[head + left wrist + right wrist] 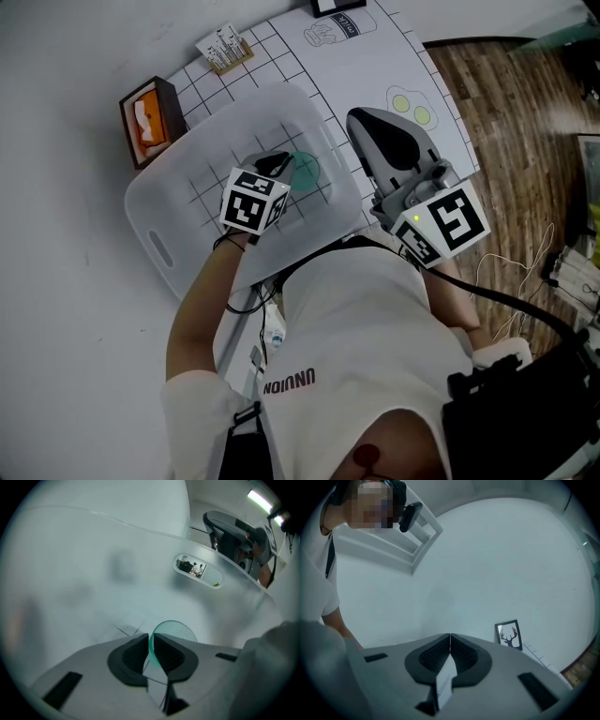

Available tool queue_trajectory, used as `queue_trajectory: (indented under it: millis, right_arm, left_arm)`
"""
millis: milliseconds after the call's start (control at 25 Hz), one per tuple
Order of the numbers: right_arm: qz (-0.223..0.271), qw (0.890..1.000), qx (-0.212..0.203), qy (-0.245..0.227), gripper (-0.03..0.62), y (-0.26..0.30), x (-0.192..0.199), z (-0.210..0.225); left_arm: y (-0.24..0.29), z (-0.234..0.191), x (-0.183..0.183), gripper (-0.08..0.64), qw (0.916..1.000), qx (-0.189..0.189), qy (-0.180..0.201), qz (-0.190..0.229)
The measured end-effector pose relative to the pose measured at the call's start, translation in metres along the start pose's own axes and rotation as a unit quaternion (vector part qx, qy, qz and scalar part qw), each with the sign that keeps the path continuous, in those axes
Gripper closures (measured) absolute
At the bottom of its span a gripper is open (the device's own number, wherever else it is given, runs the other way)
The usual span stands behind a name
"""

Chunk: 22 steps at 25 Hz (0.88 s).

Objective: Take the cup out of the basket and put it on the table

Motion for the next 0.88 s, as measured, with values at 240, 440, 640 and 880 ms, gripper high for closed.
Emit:
queue_trajectory:
  millis: [240,440,640,880]
  right_arm:
    - [0.001,1.0,0.001,0.0,0.572,-0.003,0.0,-0.001]
    - [0.004,1.0,0.004,0.0,0.572,-0.006,0.0,-0.001]
    - [0.005,1.0,0.006,0.0,0.572,-0.009,0.0,-0.001]
    - [0.006,1.0,0.006,0.002,0.572,-0.012,0.0,0.0]
  left_arm:
    - [0.002,0.005,0.004,0.514,0.9999,0.006,0.009,-0.008]
    - [0.002,0.005,0.004,0.515,0.9998,0.005,0.013,-0.013]
    - [-0.001,0.005,0.003,0.517,0.9998,0.002,0.012,-0.016]
    - [-0.006,0.007,-0.006,0.517,0.9998,-0.001,0.013,-0.016]
Point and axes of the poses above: the fingertips, and each gripper's own axes: y forward along the fingers, z to its right, x out of its underside, the point moved 5 cm from there along -y, backward along the fingers, and after that the axes turned 5 degrees about -y, right-handed, at the moved point
